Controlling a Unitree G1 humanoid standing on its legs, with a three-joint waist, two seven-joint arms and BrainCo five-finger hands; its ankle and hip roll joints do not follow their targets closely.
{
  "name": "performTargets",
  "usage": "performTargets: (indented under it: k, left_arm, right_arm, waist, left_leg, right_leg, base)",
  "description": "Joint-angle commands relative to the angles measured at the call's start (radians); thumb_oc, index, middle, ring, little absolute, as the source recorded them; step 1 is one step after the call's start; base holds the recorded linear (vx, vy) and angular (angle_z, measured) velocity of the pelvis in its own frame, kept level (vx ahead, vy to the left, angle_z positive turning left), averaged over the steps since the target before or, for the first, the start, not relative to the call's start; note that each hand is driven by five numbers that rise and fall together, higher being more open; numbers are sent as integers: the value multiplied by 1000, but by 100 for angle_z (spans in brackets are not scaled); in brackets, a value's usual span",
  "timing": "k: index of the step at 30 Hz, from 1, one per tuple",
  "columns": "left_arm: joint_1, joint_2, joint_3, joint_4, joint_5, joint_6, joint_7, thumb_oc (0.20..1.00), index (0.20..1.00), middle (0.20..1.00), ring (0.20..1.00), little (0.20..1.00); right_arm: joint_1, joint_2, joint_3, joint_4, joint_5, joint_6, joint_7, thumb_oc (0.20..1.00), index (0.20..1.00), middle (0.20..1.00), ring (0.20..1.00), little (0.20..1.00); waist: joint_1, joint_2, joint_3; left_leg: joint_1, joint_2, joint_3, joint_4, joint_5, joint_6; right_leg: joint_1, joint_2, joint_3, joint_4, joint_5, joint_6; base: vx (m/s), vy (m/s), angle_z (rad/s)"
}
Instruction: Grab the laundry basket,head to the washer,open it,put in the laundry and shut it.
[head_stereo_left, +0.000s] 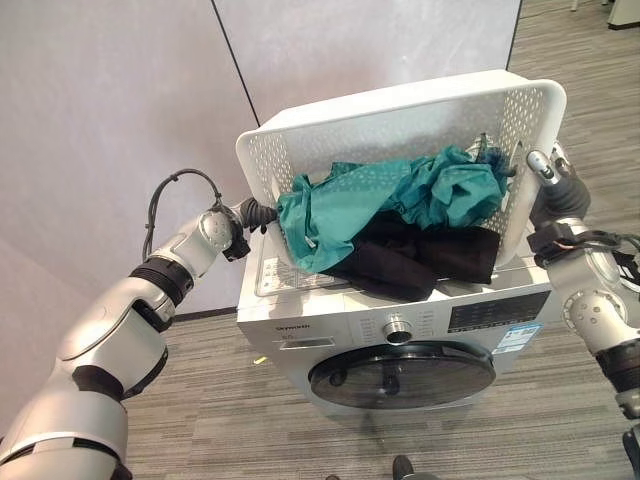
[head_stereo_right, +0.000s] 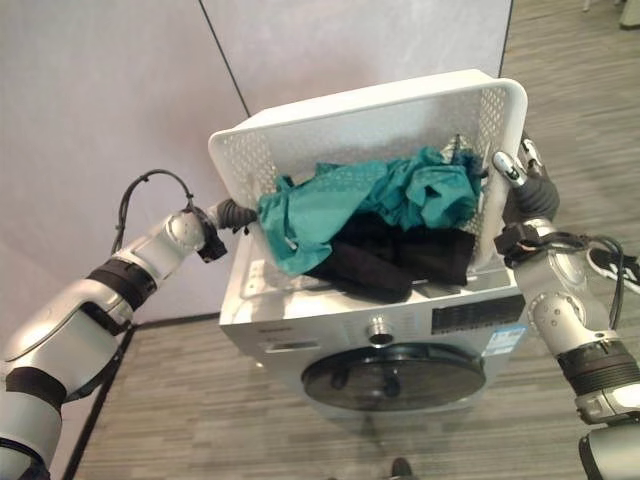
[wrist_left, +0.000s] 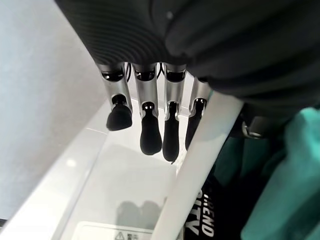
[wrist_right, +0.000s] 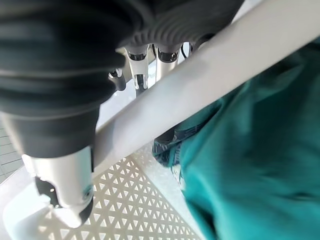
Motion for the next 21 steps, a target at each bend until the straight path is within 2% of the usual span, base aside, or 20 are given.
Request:
performTargets:
  k: [1,2,3,5,12,18,21]
  left_arm:
    - [19,-173,-135,74,24,-27,-32,200,200,200,200,200]
    - [20,-173,-134,74,24,-28,-32,200,200,200,200,200]
    - [17,-171,-129,85,29,-29,-16,241,241,241,241,241]
    - [8,-165,-122,89,36,-32,2,1000,1000,1000,1000,1000]
    - [20,-164,-106,122,36,-25,6,1000,1000,1000,1000,1000]
    - [-12,-163,-130,148,103,-26,27,1000,1000,1000,1000,1000]
    - [-58,-181,-141,173,122,-23,46,1000,1000,1000,1000,1000]
  right_arm:
    - [-158,87,106,-159,-17,21,132,1000,1000,1000,1000,1000]
    - [-159,87,107,-158,-17,21,133,1000,1000,1000,1000,1000]
    - [-167,86,115,-152,-14,23,132,1000,1000,1000,1000,1000]
    - [-174,86,120,-153,-18,22,133,1000,1000,1000,1000,1000]
    - [-170,102,116,-147,2,20,130,1000,1000,1000,1000,1000]
    - [-197,132,135,-126,11,21,135,1000,1000,1000,1000,1000]
    - [-220,182,145,-118,2,25,133,1000,1000,1000,1000,1000]
  waist:
    - [15,-79,26]
    - [13,-79,26]
    - [15,-74,30]
    - [16,-69,35]
    - [21,-57,36]
    - [29,-51,27]
    - [26,-50,22]
  left_leg:
    - [-7,-19,-56,15,45,-33]
    - [-7,-19,-57,15,45,-33]
    - [-13,-21,-63,19,51,-38]
    - [-20,-20,-70,21,56,-43]
    - [-29,-17,-100,18,75,-58]
    - [-27,-16,-114,27,79,-65]
    - [-27,-12,-119,39,78,-69]
  right_leg:
    - [22,-59,-40,6,-18,104]
    - [23,-60,-41,6,-18,104]
    - [25,-61,-50,6,-20,102]
    - [27,-64,-60,6,-21,100]
    - [43,-65,-104,6,-31,93]
    - [62,-61,-126,6,-42,86]
    - [74,-59,-131,6,-47,80]
  base:
    - [-9,-33,25]
    - [-16,-40,18]
    - [-20,-40,17]
    - [-20,-46,15]
    - [3,-51,25]
    - [3,-53,16]
    - [-6,-61,5]
